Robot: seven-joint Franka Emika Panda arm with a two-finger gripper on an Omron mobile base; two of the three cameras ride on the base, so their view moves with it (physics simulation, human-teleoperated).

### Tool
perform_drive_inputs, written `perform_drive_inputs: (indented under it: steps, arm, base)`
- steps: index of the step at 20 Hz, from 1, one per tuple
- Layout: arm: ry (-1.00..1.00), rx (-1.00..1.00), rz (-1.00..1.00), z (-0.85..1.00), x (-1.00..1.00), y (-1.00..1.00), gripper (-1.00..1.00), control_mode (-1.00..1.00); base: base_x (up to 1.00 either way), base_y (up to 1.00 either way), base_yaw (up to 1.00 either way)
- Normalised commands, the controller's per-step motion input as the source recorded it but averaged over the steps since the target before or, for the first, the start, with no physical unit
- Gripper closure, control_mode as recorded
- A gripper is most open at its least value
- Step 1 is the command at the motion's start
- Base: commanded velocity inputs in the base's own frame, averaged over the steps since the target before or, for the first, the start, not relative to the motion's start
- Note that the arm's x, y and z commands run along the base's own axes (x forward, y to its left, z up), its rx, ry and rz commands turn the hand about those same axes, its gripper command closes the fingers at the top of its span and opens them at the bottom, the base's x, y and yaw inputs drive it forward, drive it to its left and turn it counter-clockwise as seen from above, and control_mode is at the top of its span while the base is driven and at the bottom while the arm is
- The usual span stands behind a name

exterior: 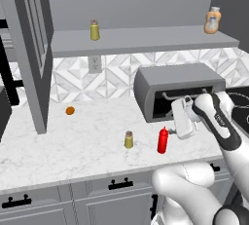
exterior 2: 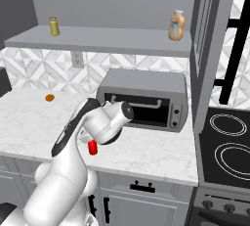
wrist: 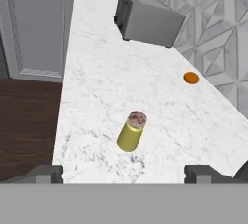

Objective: Put the shaker and condiment bottle from the counter next to their counterparts in the cabinet.

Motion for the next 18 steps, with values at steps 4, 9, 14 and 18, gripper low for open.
perform_drive_inputs:
  steps: [4, 9, 14, 18]
  arm:
    - [0.0, 0.0, 0.01, -0.42, 0.0, 0.0, -1.0, -1.0]
    - [0.0, 0.01, 0.01, -0.38, 0.06, 0.0, -1.0, -1.0]
    - [0.0, 0.01, 0.0, -0.01, 0.18, -0.01, -1.0, -1.0]
    - [0.0, 0.05, 0.0, 0.0, 0.14, -0.1, -1.0, -1.0]
  base:
    - [0.0, 0.0, 0.0]
    - [0.0, 0.0, 0.0]
    - [0.0, 0.0, 0.0]
    - [0.0, 0.0, 0.0]
